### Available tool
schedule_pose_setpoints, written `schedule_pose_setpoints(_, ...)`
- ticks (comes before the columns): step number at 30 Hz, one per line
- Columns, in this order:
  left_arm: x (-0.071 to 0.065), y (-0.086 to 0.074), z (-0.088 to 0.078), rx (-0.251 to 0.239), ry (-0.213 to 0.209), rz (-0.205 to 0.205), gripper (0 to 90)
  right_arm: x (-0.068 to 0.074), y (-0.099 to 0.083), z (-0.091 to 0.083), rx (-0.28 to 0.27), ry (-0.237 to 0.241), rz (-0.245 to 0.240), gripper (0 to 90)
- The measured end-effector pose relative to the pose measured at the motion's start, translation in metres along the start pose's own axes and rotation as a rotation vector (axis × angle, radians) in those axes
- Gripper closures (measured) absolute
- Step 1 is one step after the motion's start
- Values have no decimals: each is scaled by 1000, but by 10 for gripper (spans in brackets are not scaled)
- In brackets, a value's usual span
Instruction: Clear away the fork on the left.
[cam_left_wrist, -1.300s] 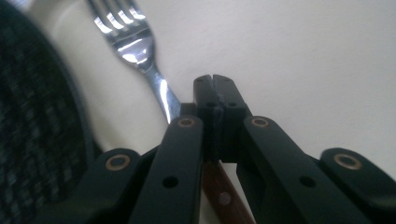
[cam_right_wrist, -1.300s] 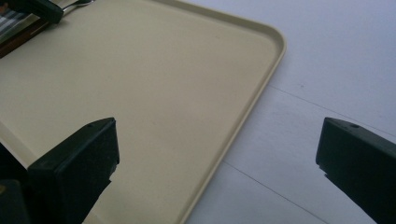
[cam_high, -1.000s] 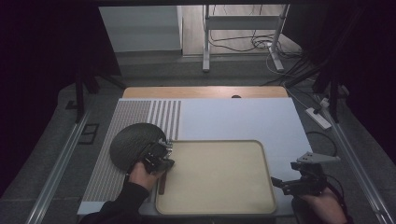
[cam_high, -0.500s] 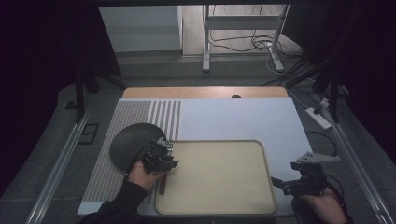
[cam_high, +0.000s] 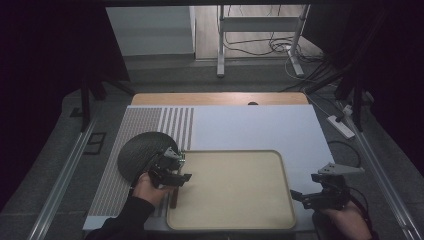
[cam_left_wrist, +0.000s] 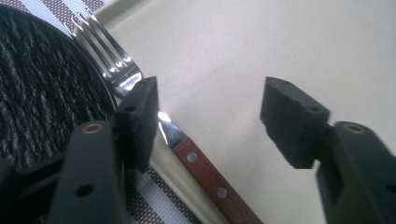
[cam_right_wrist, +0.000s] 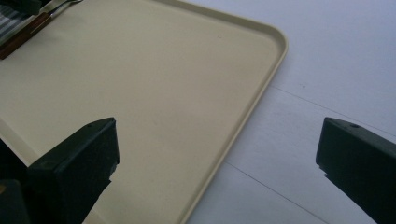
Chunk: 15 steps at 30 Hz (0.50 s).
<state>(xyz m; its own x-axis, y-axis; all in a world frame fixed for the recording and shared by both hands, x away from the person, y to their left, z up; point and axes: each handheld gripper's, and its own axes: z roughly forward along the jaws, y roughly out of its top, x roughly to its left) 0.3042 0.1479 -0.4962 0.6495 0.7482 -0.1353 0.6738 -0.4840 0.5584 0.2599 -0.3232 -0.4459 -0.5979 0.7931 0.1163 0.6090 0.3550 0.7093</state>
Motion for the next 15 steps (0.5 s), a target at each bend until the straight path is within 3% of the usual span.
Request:
schedule_pose_setpoints(3,1,-1,-2,-9,-6,-10,267,0,0,0,0,0,0,0)
schedule_pose_setpoints(4,1,-2,-3,-12,-3,-12,195,0,0,0,-1,0,-1,0)
schedule_pose_setpoints(8,4,-3,-7,-28,-1,-50,126,0,0,0,-3,0,-1,0)
schedule_pose_setpoints(9,5,-3,-8,-24,-4,-51,54,1,0,0,-4,-2,-2,0)
schedule_pose_setpoints(12,6,-6,-12,-22,-23,-31,15,1,0,0,-4,-1,-4,0)
schedule_pose_setpoints(15,8,-7,-15,-35,-38,-39,0,1,0,0,-1,-1,-8,0)
